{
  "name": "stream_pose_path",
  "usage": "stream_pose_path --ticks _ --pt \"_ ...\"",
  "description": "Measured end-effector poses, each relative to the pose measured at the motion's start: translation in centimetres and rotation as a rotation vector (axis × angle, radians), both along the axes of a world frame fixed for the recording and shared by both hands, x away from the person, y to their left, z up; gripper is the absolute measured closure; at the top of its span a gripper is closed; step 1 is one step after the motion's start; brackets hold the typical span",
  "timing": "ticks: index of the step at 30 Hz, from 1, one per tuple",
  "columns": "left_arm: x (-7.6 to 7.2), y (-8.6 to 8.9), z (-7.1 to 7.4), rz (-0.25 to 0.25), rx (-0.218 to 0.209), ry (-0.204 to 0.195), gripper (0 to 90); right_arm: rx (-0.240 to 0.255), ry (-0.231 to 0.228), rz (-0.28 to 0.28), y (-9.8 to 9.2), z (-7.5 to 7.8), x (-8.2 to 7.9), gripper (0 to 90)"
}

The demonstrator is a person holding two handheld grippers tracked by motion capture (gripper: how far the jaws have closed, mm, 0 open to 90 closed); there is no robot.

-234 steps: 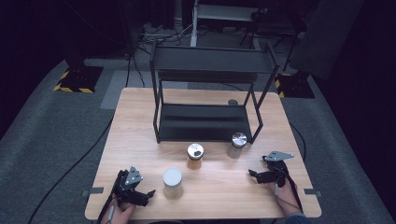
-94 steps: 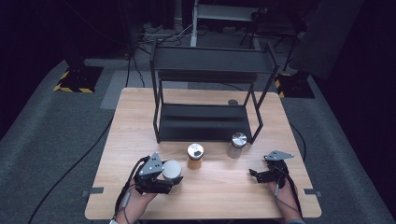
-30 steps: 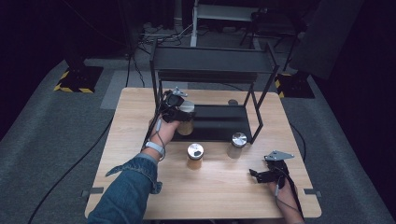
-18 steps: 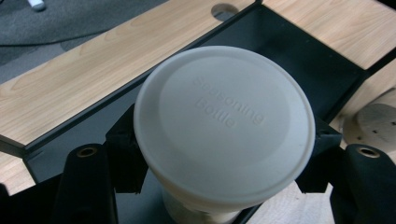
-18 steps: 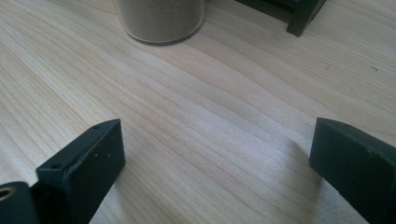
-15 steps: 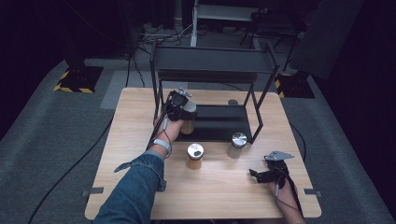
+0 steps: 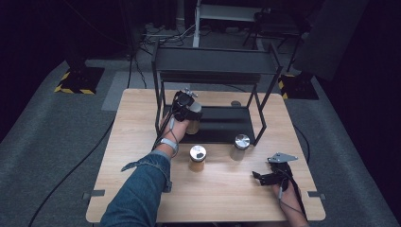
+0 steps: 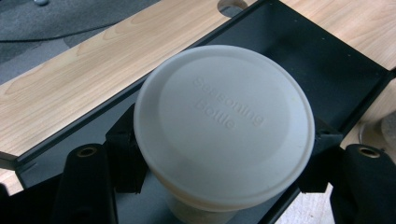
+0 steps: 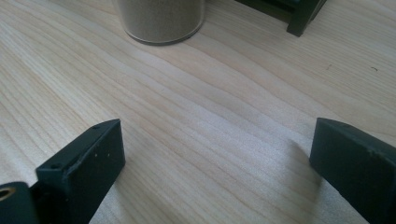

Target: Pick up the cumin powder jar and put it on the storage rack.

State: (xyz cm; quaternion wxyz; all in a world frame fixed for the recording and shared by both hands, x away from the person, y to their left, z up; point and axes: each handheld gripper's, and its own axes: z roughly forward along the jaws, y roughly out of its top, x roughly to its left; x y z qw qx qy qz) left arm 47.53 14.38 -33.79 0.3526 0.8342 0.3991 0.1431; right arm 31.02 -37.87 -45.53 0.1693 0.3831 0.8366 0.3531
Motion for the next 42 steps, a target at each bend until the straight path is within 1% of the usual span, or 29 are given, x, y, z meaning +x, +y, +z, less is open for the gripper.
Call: stream_pose_path --ticks 2,4,6,8,13,16,17,18,19,20,21,22,23,25,26,27,28,29,30,31,32,33,35,36,37,40,42 --pt "0.0 0.1 -0.1 0.007 -0.009 0.002 33.0 0.0 0.0 0.0 0.0 0.0 0.0 2.8" --pt "-0.3 0.0 -0.4 0.018 -0.012 -0.014 33.0 0.0 0.0 0.0 0.0 0.0 0.0 2.8" --pt "-0.3 -0.4 -0.5 0.021 0.005 -0.022 33.0 0.0 0.0 0.0 0.0 0.0 0.0 2.8" --pt "-0.2 -0.7 -0.6 0.023 0.017 -0.019 33.0 0.0 0.0 0.0 0.0 0.0 0.0 2.8" --pt "-0.2 -0.6 -0.7 0.03 0.013 -0.022 32.9 0.0 0.0 0.0 0.0 0.0 0.0 2.8" --pt "-0.3 -0.7 -0.7 0.039 0.025 -0.021 32.5 0.0 0.0 0.0 0.0 0.0 0.0 2.8" --pt "-0.4 -0.7 -0.7 0.038 0.031 -0.034 31.6 0.0 0.0 0.0 0.0 0.0 0.0 2.8" --pt "-0.7 -0.8 -0.6 0.048 0.027 -0.047 28.4 0.0 0.0 0.0 0.0 0.0 0.0 2.8" --pt "-0.7 -0.8 -0.6 0.048 0.027 -0.047 21.4 0.0 0.0 0.0 0.0 0.0 0.0 2.8" --pt "-1.0 -0.5 -0.5 0.055 0.006 -0.054 17.6 0.0 0.0 0.0 0.0 0.0 0.0 2.8" --pt "-1.4 -0.4 -0.3 0.064 -0.002 -0.067 14.8 0.0 0.0 0.0 0.0 0.0 0.0 2.8" --pt "-1.4 -0.4 -0.3 0.064 -0.002 -0.067 12.4 0.0 0.0 0.0 0.0 0.0 0.0 2.8" --pt "-2.0 -0.3 0.0 0.068 -0.005 -0.086 11.4 0.0 0.0 0.0 0.0 0.0 0.0 2.8" --pt "-2.5 0.0 0.4 0.071 -0.012 -0.097 8.7 0.0 0.0 0.0 0.0 0.0 0.0 2.8" --pt "-2.7 0.3 0.7 0.069 -0.014 -0.096 7.5 0.0 0.0 0.0 0.0 0.0 0.0 2.8" --pt "-3.1 0.6 1.0 0.066 -0.011 -0.103 6.9 0.0 0.0 -0.001 0.0 0.0 0.0 2.7" --pt "-3.1 0.6 1.0 0.066 -0.011 -0.103 6.7 0.0 0.0 -0.001 0.0 0.0 0.0 2.7" --pt "-3.8 1.2 1.1 0.068 -0.042 -0.113 6.7 -0.001 0.001 -0.001 0.0 0.0 0.0 2.6" --pt "-4.0 1.4 1.2 0.064 -0.05 -0.113 6.6 -0.001 0.001 -0.001 0.0 0.0 0.0 2.6" --pt "-4.4 2.0 1.3 0.058 -0.076 -0.109 6.6 -0.001 0.001 -0.001 0.0 0.0 0.0 2.6" --pt "-4.4 2.0 1.3 0.058 -0.076 -0.109 6.6 -0.001 0.001 -0.001 0.0 0.0 0.0 2.6" --pt "-5.1 2.6 1.4 0.049 -0.103 -0.109 6.6 -0.001 0.0 -0.001 0.0 0.0 0.0 2.5" --pt "-6.2 3.2 1.8 0.035 -0.122 -0.117 6.7 -0.001 0.001 -0.001 0.1 0.0 0.0 2.5" --pt "-6.2 3.2 1.8 0.035 -0.122 -0.117 6.7 -0.001 0.001 -0.001 0.1 0.0 0.0 2.5" --pt "-6.5 3.4 1.9 0.031 -0.125 -0.12 6.7 -0.001 0.001 -0.001 0.1 0.0 0.0 2.5" --pt "-8.0 4.1 2.3 0.013 -0.139 -0.132 6.7 -0.001 0.001 -0.001 0.1 0.0 0.0 2.4" --pt "-8.9 4.4 2.6 0.004 -0.141 -0.139 6.8 -0.001 0.001 -0.001 0.1 0.0 0.0 2.4"
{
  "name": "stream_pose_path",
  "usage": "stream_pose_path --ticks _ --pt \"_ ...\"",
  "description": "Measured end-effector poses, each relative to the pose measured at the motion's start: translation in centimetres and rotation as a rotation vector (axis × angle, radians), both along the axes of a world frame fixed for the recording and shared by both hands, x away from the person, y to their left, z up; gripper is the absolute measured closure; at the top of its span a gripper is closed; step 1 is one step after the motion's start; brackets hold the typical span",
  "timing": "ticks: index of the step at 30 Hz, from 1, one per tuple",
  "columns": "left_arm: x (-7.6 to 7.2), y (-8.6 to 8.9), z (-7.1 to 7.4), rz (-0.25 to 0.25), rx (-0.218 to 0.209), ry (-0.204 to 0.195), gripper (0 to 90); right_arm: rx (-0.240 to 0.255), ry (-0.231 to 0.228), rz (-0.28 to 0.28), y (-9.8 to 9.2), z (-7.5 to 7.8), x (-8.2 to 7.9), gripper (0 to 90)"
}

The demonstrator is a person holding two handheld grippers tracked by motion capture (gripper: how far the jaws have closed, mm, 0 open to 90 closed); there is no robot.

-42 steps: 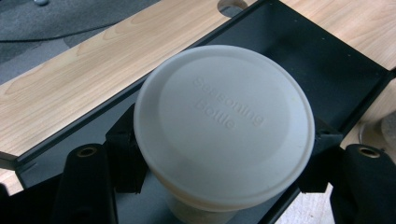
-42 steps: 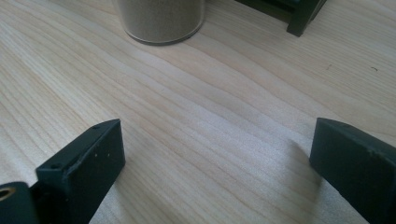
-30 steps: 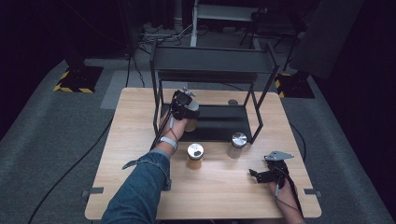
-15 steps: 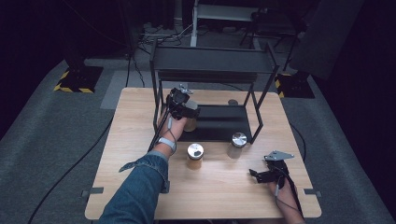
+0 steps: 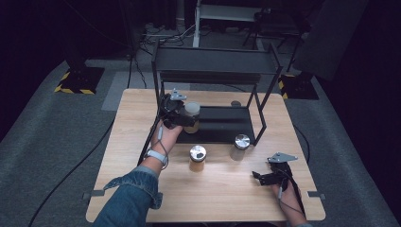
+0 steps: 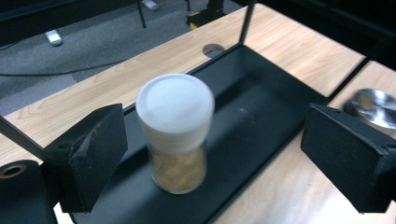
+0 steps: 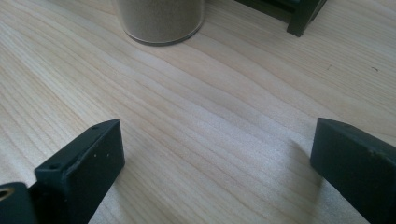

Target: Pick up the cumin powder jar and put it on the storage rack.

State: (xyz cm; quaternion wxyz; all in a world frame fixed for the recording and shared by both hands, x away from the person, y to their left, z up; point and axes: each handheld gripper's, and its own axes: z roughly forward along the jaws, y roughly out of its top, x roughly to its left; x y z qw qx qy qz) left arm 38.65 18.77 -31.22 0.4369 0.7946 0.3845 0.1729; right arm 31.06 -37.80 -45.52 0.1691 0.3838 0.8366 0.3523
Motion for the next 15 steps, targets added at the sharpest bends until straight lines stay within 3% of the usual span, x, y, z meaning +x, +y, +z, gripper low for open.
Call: stream_pose_path --ticks 8,15 --pt "-3.4 1.6 0.7 -0.01 -0.019 -0.032 7.2 0.0 0.0 0.0 0.0 0.0 0.0 2.4" --pt "-6.3 2.5 1.2 -0.015 0.0 -0.059 6.9 0.001 0.0 0.001 0.0 0.0 0.0 2.2"
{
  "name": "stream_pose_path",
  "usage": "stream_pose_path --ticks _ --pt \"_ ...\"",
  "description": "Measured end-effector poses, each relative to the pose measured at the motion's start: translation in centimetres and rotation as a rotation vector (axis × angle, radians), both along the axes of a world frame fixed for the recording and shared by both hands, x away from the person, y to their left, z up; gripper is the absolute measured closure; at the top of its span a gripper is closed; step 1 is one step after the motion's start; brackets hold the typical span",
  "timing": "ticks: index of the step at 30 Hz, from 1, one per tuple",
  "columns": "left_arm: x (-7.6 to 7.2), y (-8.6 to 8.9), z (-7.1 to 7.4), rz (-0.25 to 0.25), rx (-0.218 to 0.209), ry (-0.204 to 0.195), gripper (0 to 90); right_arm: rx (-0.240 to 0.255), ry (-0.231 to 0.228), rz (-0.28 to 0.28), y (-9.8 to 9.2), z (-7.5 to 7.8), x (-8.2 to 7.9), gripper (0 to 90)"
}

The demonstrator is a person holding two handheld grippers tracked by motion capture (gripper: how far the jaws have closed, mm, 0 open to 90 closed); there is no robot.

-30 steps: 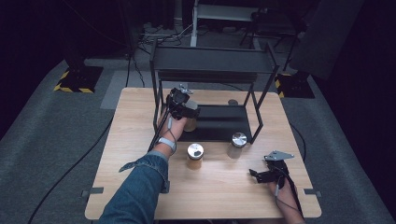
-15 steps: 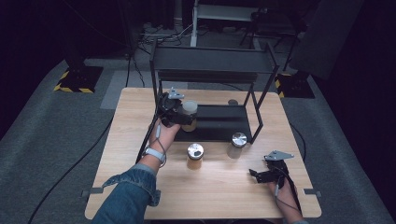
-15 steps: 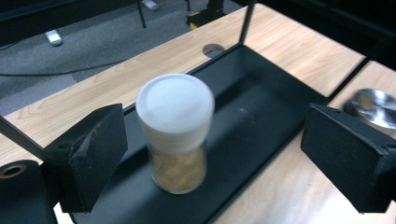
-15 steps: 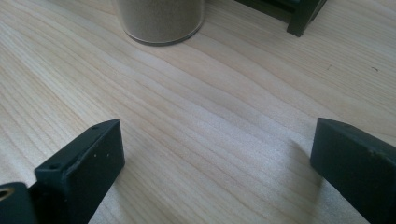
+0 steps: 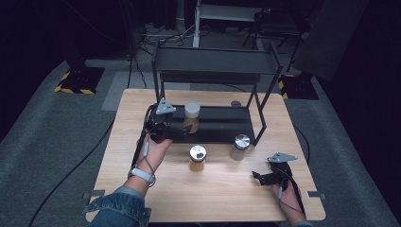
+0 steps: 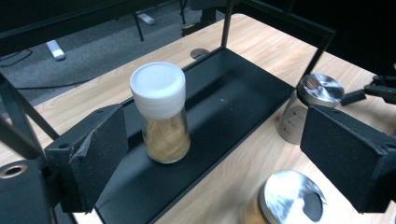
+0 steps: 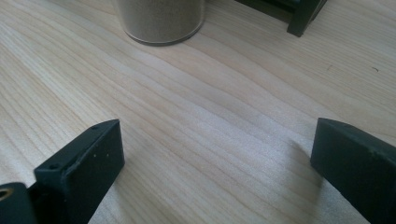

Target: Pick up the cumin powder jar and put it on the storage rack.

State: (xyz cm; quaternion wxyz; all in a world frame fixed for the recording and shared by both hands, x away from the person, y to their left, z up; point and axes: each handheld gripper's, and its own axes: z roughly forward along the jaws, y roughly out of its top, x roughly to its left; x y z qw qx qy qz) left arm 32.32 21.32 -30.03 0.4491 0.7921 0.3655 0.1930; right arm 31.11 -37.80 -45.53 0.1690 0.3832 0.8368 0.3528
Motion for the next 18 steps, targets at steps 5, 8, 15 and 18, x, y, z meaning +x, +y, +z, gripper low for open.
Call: stream_pose_path --ticks 5,8,15,18 --pt "-1.7 0.8 -0.1 -0.006 -0.001 -0.007 6.9 0.0 0.0 0.0 0.0 0.0 0.0 2.2" --pt "-2.5 1.2 -0.2 -0.006 0.0 -0.01 6.9 0.0 0.0 0.0 0.0 0.0 0.0 2.2" --pt "-4.4 2.3 -1.4 -0.002 -0.007 -0.027 6.7 -0.001 0.0 -0.001 0.0 0.0 0.0 2.0" --pt "-5.0 2.7 -2.6 0.0 -0.02 -0.026 6.7 -0.001 0.001 -0.001 0.1 0.0 0.0 2.0"
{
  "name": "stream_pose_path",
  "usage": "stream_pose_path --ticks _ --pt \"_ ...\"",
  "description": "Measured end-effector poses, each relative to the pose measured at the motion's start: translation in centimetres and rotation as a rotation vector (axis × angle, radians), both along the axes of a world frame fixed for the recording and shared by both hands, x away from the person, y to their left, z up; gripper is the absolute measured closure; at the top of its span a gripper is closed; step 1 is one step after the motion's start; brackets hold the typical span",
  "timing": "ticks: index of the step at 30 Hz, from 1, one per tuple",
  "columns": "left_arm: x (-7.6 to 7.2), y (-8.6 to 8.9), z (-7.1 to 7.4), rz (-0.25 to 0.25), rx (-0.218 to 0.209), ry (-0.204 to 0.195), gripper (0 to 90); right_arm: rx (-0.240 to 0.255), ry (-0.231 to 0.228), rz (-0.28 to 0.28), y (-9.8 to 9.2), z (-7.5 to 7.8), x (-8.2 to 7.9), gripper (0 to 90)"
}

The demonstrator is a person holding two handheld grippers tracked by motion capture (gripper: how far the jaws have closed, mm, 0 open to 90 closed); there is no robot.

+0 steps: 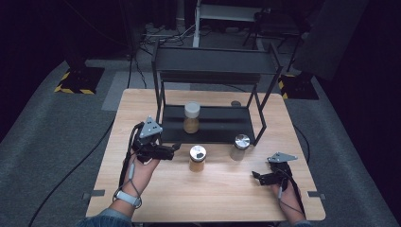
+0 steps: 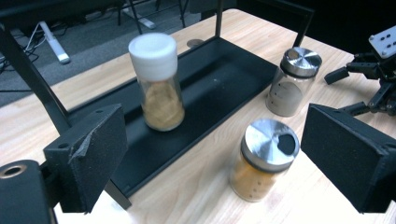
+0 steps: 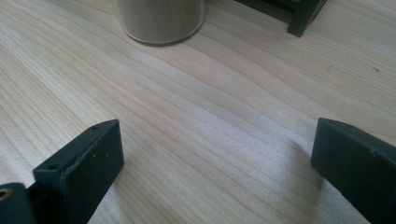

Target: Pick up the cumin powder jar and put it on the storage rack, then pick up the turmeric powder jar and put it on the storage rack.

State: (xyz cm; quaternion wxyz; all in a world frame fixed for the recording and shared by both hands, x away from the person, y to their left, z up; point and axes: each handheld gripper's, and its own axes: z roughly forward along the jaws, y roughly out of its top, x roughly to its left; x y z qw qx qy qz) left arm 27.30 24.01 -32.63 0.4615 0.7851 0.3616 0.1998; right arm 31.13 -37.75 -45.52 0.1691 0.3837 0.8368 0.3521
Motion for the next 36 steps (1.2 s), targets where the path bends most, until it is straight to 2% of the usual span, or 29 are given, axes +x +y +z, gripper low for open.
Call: stream_pose_path --ticks 15,23,27,33,36 --pt "-1.9 1.1 -3.7 0.002 0.042 0.026 6.4 0.0 0.0 0.0 0.0 0.0 0.0 2.0" --pt "-2.2 1.3 -5.7 0.01 0.057 0.045 6.4 0.001 0.0 -0.001 0.0 0.0 0.0 2.0" --pt "-2.2 1.1 -6.6 0.008 0.082 0.068 6.4 0.001 0.0 -0.001 0.0 0.0 0.0 2.0" --pt "-2.3 1.2 -7.9 0.009 0.082 0.095 6.4 0.001 0.0 -0.001 0.0 0.0 0.0 2.0" --pt "-2.3 1.0 -8.3 0.011 0.109 0.106 6.4 0.001 0.0 -0.001 0.0 0.0 0.0 2.0"
